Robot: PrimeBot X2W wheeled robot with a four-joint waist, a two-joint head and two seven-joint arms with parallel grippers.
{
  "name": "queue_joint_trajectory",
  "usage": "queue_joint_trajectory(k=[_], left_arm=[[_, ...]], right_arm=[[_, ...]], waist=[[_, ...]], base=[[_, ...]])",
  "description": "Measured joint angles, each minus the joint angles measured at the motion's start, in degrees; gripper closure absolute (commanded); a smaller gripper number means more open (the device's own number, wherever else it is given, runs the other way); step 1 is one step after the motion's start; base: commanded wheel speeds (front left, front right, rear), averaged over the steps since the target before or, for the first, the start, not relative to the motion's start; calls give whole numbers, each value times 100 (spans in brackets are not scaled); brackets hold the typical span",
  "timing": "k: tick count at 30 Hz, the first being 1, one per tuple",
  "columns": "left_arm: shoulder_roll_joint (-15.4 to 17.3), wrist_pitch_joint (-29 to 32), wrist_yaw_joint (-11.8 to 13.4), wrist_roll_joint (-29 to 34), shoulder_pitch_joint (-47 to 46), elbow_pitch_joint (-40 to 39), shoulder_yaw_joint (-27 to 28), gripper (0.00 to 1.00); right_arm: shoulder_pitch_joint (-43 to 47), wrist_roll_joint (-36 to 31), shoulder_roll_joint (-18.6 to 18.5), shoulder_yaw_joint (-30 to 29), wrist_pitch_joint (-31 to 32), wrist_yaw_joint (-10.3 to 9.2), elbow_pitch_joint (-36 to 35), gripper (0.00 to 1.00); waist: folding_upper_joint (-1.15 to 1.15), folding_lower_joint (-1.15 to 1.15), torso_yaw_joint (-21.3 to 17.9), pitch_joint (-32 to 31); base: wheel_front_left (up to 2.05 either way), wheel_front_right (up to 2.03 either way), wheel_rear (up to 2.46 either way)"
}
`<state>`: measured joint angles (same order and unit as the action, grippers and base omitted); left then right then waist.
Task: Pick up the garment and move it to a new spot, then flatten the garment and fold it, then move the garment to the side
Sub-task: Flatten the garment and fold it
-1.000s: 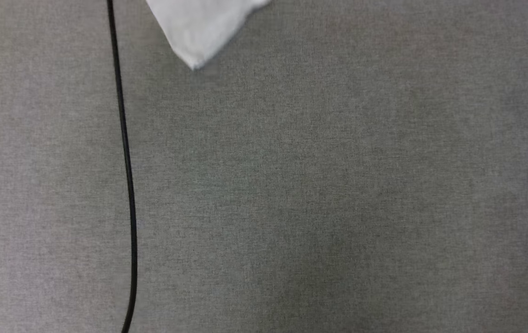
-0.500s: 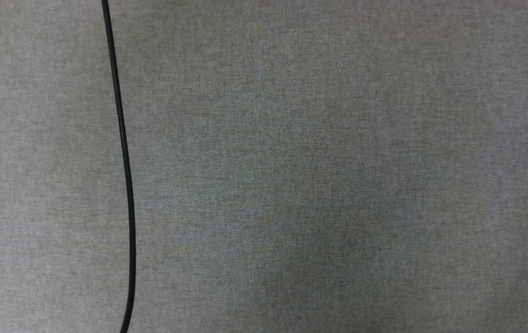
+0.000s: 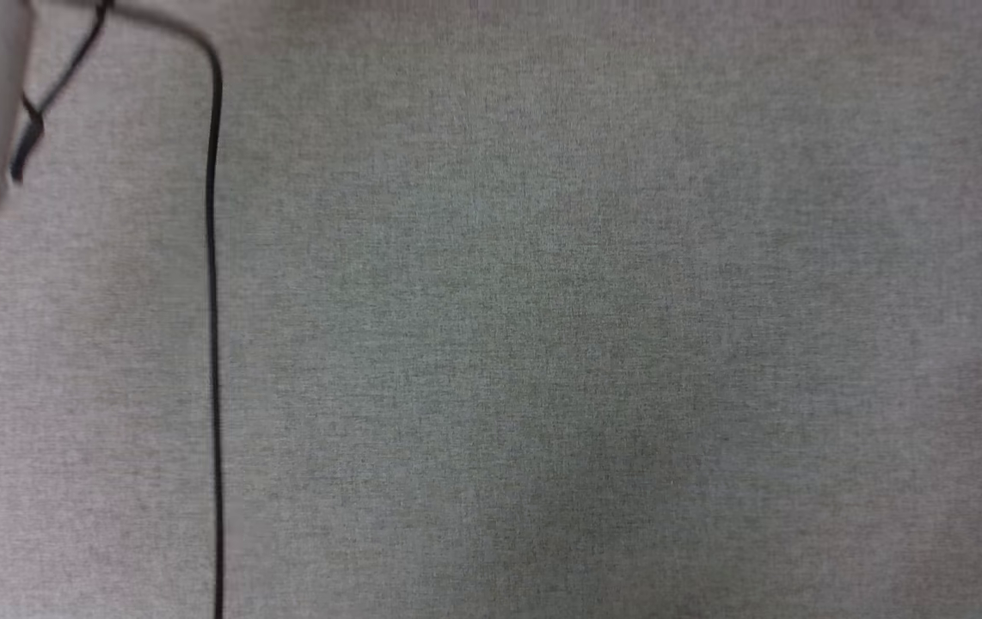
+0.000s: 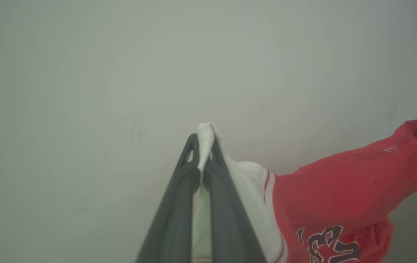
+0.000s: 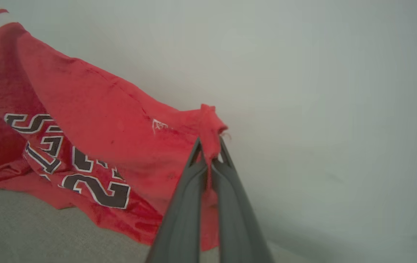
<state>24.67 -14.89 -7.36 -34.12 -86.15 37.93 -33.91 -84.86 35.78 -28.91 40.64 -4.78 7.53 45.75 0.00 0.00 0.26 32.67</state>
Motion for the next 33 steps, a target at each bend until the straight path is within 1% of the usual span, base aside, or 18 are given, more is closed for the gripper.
queue_joint_trajectory(k=[2,5,11,13,18,20,22,26,29,33], left_arm=[[107,-3,45,16,458,-311,90,100],[203,-10,223,23,1375,-858,271,100],[324,-10,628,-35,3183,-1927,413,100],[361,-11,797,-91,3717,-2195,475,100],[561,7,1033,-265,4970,-2721,426,100],[609,10,1196,-343,5435,-2895,425,100],[660,37,1290,-466,5896,-3034,417,100],[749,116,1416,-600,6652,-3150,291,100],[767,178,1450,-683,7126,-3220,168,100],[768,318,1492,-907,7711,-3330,34,100]], right_arm=[[282,214,-56,126,-24,0,-107,100],[758,515,-211,294,-81,0,-324,100],[1811,1036,-555,627,-74,0,-784,100],[2158,1193,-669,683,-88,0,-921,100],[3005,1463,-911,840,-54,0,-1283,100],[3323,1558,-1021,880,-21,0,-1422,100],[3614,1626,-1101,893,-13,-1,-1525,100],[4240,1719,-1230,973,62,0,-1723,100],[4739,1803,-1354,943,43,0,-1819,100],[5348,1927,-1390,842,16,0,-1936,100]], waist=[[0,0,-2,-94],[0,0,0,-262],[0,-1,68,-665],[0,-1,94,-809],[0,-1,133,-1189],[0,-1,142,-1345],[0,-2,154,-1503],[0,-2,184,-1824],[0,-2,208,-2068],[0,-2,233,-2395]], base=[[0,0,0],[0,0,0],[0,0,0],[0,0,0],[0,0,0],[0,0,0],[0,0,0],[0,0,0],[0,0,0],[0,0,0]])
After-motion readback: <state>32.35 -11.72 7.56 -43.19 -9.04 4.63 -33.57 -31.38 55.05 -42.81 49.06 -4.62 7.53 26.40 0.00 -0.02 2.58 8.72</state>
